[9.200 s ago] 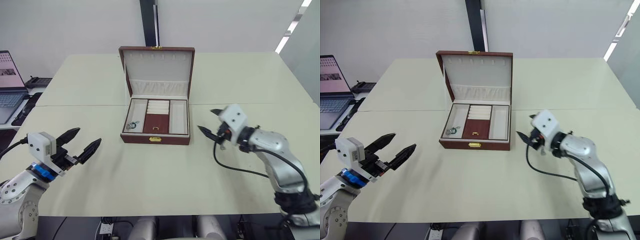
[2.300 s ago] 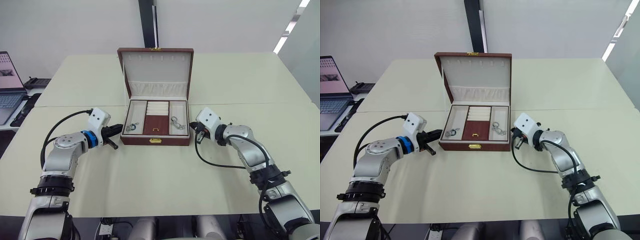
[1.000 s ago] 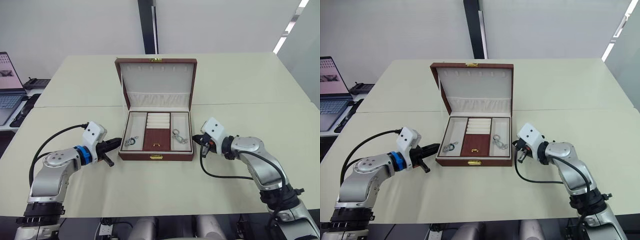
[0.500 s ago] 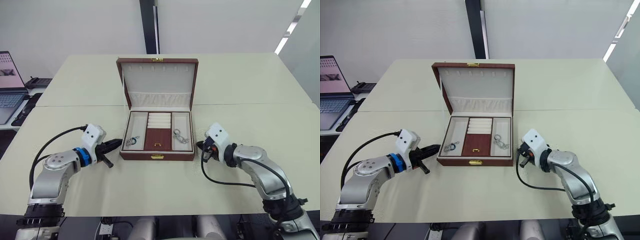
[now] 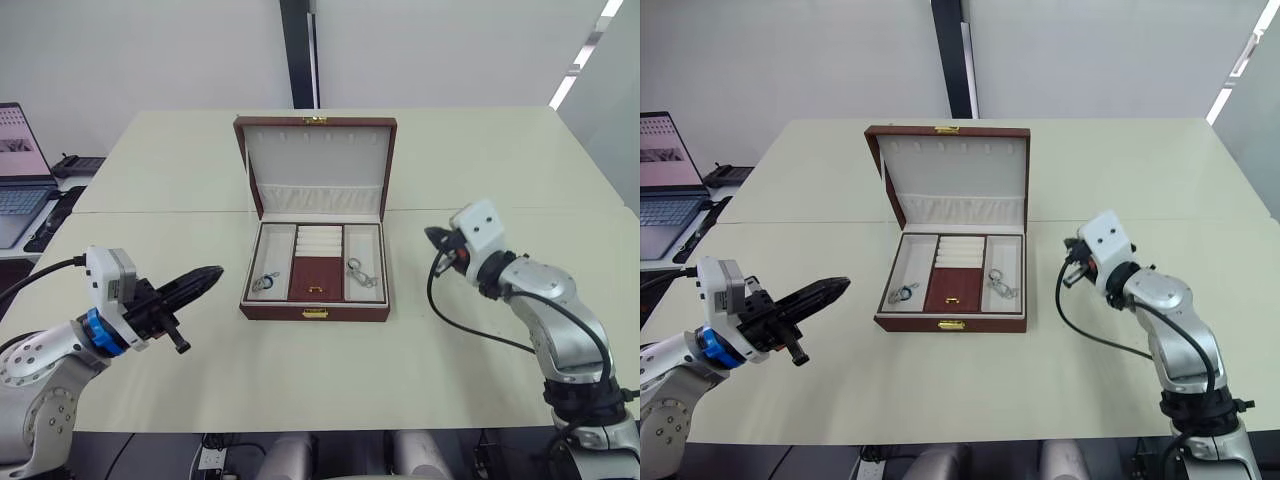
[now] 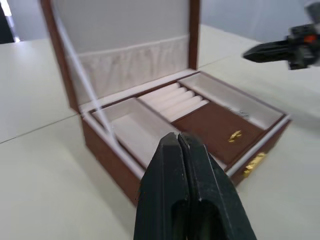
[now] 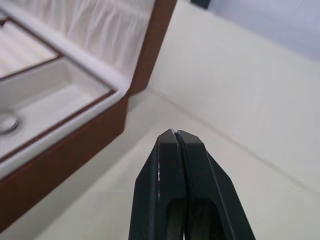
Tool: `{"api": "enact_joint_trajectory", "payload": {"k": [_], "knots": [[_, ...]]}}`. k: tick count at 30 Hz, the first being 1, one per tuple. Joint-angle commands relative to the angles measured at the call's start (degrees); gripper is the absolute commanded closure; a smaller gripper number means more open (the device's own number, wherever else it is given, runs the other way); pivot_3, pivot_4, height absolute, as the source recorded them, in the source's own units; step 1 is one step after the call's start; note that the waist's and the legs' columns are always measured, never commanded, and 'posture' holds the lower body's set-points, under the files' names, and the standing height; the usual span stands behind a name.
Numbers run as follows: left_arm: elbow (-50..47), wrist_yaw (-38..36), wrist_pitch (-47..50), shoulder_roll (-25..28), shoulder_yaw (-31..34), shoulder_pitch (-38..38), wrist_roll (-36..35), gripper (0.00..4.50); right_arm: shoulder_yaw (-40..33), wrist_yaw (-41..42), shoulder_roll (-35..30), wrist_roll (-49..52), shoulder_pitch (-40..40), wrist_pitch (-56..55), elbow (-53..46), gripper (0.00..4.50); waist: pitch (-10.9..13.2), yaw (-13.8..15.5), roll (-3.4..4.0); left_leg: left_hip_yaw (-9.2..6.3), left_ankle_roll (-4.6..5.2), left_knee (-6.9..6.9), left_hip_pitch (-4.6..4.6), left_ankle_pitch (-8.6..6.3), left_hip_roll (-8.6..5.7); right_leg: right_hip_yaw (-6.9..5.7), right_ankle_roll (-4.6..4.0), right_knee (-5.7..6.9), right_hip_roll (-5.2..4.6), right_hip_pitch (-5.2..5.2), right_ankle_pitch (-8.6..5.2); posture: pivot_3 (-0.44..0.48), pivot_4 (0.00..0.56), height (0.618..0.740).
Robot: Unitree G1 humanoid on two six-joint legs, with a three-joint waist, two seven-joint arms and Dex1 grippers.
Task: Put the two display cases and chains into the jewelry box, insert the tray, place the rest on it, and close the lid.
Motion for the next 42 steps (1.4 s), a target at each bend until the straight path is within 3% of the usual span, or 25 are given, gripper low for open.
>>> {"api": "enact_joint_trajectory", "payload": {"k": [1,13,18,23,31,42], "knots": [[-6.2,3.0,0.9,-0.4,0.5,0.5,-3.4,4.50,-2.0,-4.0,0.9,-1.5,-5.4,-4.3,4.7,4.49,0.0,0.0,0.00,0.01,0.00,0.00,0.00,0.00,0.05,0.00,0.00,0.00,0.04,0.00,0.00,0.000,0.150,0.740],[-10.8,7.5,0.4,-0.7,-0.4,1.5,-6.2,4.50,-5.3,-3.2,4.4,4.0,-25.6,-4.7,32.0,4.49,0.0,-0.3,0.03,0.37,-0.01,-0.03,0.02,0.00,0.32,0.15,-0.25,-0.07,0.41,-0.06,0.14,0.000,0.150,0.740],[-12.8,9.9,0.5,-0.7,-0.7,1.0,-7.5,4.50,-2.0,3.5,4.6,2.5,-37.4,-12.8,51.0,4.49,0.0,-0.7,0.03,0.65,-0.02,-0.06,0.02,0.00,0.35,0.19,-0.33,-0.07,0.48,-0.15,0.15,0.000,0.150,0.740],[-15.0,12.3,1.4,0.0,-1.5,0.7,-8.8,4.50,-1.5,10.8,5.9,3.6,-43.9,-18.8,62.1,4.49,0.0,-1.0,0.03,0.75,-0.02,-0.07,-0.02,0.00,0.42,0.25,-0.35,-0.07,0.49,-0.21,0.16,0.000,0.150,0.740],[-14.5,13.1,1.8,1.6,-1.5,-0.6,-9.7,4.50,-1.7,17.7,8.4,4.7,-46.5,-22.8,66.3,4.49,0.0,-1.2,0.04,1.06,-0.03,-0.08,-0.02,0.00,0.44,0.48,-0.37,0.00,0.55,-0.36,0.17,0.000,0.150,0.740],[-13.5,11.3,2.1,2.9,1.0,1.5,-10.6,4.50,-1.5,23.0,8.0,5.9,-43.4,-21.0,59.2,4.49,0.0,-1.3,0.04,1.14,-0.03,-0.12,-0.02,-0.01,0.46,0.77,-0.36,0.06,0.60,-0.53,0.18,0.000,0.150,0.740]]}}
